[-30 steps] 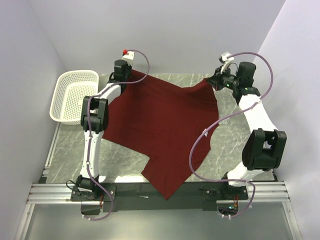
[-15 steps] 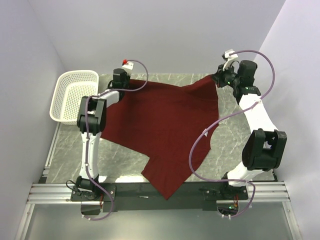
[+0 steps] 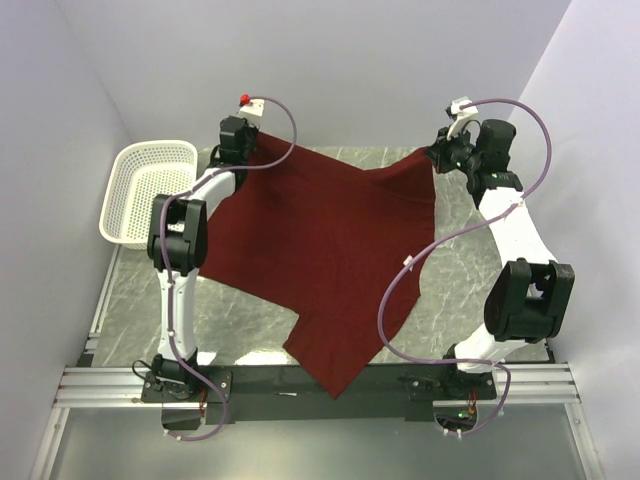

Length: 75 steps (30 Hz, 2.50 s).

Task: Fold and stack the t-shirts
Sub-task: Fold the tshirt

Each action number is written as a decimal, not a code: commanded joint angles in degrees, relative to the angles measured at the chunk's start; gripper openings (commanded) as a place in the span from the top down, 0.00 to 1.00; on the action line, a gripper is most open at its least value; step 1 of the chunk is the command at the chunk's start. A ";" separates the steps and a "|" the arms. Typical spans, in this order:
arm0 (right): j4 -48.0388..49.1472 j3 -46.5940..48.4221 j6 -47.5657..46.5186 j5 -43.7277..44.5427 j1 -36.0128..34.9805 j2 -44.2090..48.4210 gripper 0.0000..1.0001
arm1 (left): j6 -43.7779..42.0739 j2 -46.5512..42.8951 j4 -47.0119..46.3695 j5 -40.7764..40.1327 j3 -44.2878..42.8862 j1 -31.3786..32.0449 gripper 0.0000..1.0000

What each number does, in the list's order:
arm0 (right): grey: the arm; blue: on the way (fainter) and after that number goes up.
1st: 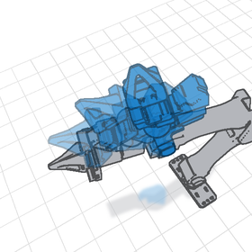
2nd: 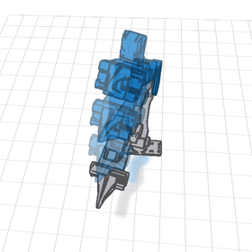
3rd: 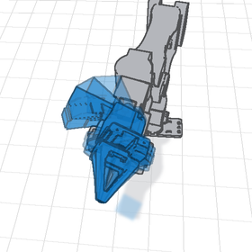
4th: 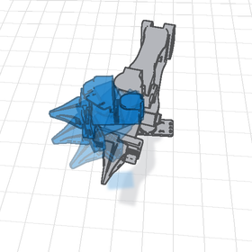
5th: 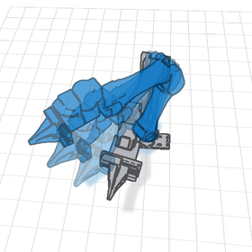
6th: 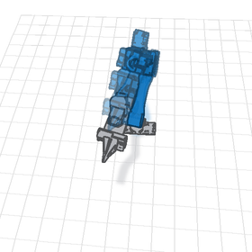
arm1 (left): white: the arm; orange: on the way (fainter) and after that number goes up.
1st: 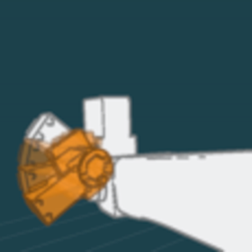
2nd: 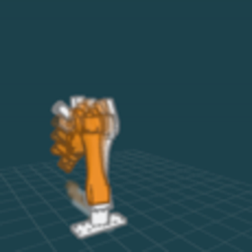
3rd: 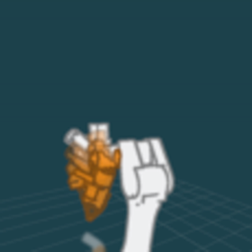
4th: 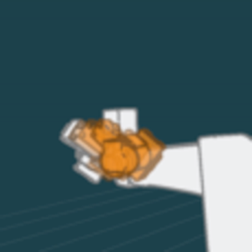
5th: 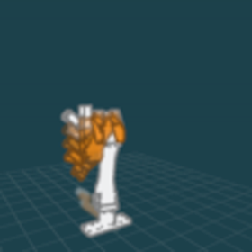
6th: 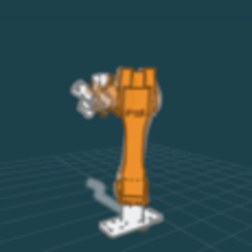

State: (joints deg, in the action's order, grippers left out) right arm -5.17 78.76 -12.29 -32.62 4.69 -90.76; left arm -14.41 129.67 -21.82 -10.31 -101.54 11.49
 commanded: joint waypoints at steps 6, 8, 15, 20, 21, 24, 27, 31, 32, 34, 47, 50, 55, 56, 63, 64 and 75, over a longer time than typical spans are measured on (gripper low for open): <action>2.01 3.50 -0.36 -0.86 -0.03 -0.99 1.00 | -1.93 5.94 -1.47 -0.24 -6.74 0.20 1.00; 1.92 4.03 -0.54 -0.95 -0.21 -2.31 1.00 | -2.55 6.56 -1.12 -0.07 -7.27 0.29 1.00; 1.91 2.72 -1.50 -4.82 -0.64 -3.20 1.00 | -5.27 8.76 -1.47 -0.77 -7.88 0.20 1.00; 1.92 0.44 -2.56 -7.54 -1.08 -1.70 1.00 | -5.80 10.17 -1.73 -0.86 -9.64 0.20 1.00; 1.74 0.17 -2.73 -7.81 -1.17 -1.44 1.00 | -5.80 10.43 -1.73 -0.94 -9.82 0.29 1.00; 0.87 -0.62 -3.26 -8.60 -1.79 -0.21 1.00 | -6.06 10.78 -1.55 -1.12 -9.65 0.20 1.00; -0.54 -1.59 -3.96 -10.26 -2.58 1.46 1.00 | -7.20 10.35 -2.26 -1.73 -8.33 0.20 1.00; -0.81 -4.49 -4.93 -10.88 -3.89 4.80 1.00 | -8.52 9.99 -2.87 -1.82 -6.92 0.12 1.00; -0.81 -5.45 -4.93 -10.97 -4.16 6.11 1.00 | -8.52 9.99 -2.87 -1.82 -6.92 0.12 1.00; -1.16 -6.16 -4.93 -11.32 -4.42 8.04 1.00 | -8.44 10.08 -2.96 -1.91 -6.92 0.12 1.00; -7.05 -8.27 -6.86 -12.12 -7.76 12.62 1.00 | -9.14 10.52 -4.01 -2.97 -6.04 0.12 1.00; -7.75 -9.15 -7.48 -12.03 -7.85 13.41 1.00 | -9.75 10.08 -4.54 -3.93 -5.08 0.12 1.00; -8.72 -10.21 -7.92 -11.94 -8.03 14.64 1.00 | -10.55 8.76 -6.21 -4.63 -2.45 0.12 1.00; -8.80 -10.38 -8.01 -12.03 -8.12 14.82 1.00 | -10.55 8.41 -6.47 -4.72 -2.00 0.20 1.00; -10.29 -10.65 -8.10 -12.82 -8.12 15.70 1.00 | -11.69 6.48 -8.59 -5.42 1.34 0.12 1.00; -10.47 -10.73 -8.27 -12.82 -8.20 16.05 1.00 | -11.60 6.39 -8.85 -5.43 1.78 0.12 1.00; -9.95 -12.14 -8.54 -9.83 -8.29 17.28 1.00 | -13.09 1.82 -12.80 -5.60 6.26 0.12 1.00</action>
State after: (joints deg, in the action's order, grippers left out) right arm -16.32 66.94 -20.47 -43.03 -3.25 -75.81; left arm -26.13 137.01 -29.74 -15.00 -95.94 11.66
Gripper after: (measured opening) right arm 0.009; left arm 0.013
